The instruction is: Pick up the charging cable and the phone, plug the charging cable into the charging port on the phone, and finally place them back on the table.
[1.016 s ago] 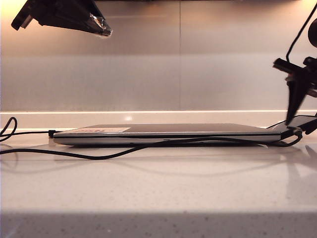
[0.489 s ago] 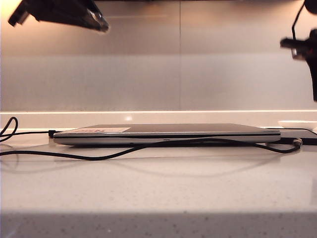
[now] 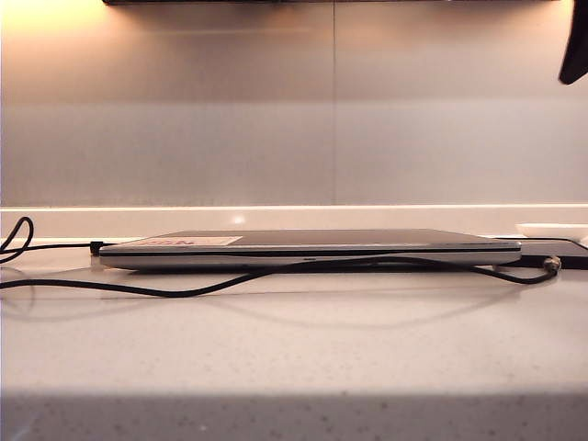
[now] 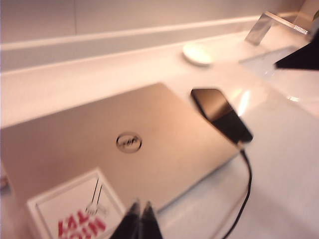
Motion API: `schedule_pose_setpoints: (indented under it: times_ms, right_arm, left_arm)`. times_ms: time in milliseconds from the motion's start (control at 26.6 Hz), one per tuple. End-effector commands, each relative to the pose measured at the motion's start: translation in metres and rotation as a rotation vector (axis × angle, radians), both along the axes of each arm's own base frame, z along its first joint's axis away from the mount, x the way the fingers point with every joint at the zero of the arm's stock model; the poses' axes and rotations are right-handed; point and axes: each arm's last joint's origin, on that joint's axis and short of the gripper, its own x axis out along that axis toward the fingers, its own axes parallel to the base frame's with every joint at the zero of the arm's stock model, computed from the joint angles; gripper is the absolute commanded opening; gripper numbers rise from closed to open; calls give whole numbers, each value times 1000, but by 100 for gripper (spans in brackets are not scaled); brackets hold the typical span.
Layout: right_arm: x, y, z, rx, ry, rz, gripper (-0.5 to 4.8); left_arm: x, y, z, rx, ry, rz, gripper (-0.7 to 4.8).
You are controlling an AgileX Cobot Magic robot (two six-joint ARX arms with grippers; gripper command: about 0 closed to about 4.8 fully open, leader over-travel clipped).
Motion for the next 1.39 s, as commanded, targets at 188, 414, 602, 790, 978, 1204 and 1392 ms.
schedule_pose_setpoints:
  times_ms: [188,414,602,790,978,1204,1392]
  right_arm:
    - [-35,-4,-28,-30,-144,-39,-1]
    - [-51,-6,-53,-30,-136,-36,-1]
    - [-51,-7,-54,-32,-124,-36,-1]
    - [-51,-7,-54,-32,-124,-36,-1]
    - [-51,-7,-54,-32,-124,-36,-1]
    - [-51,-7,-54,-32,-124,-36,-1]
    - [-51,-7,-54,-32,-124,-36,-1]
  left_arm:
    - [-10,7,-32,38,25,-9,-6]
    - [-15,11,-58,8,-81,-17,-6]
    - [-14,10,-76,-41,-152,-16,-6]
    - [-13,9,-92,-93,-223,-13,-6]
    - [-13,10,-89,-115,-254,-12,-6]
    - [-20,27,-80,-152,-332,76,-6]
    - [-26,64,-82,-139,-423,350,-6]
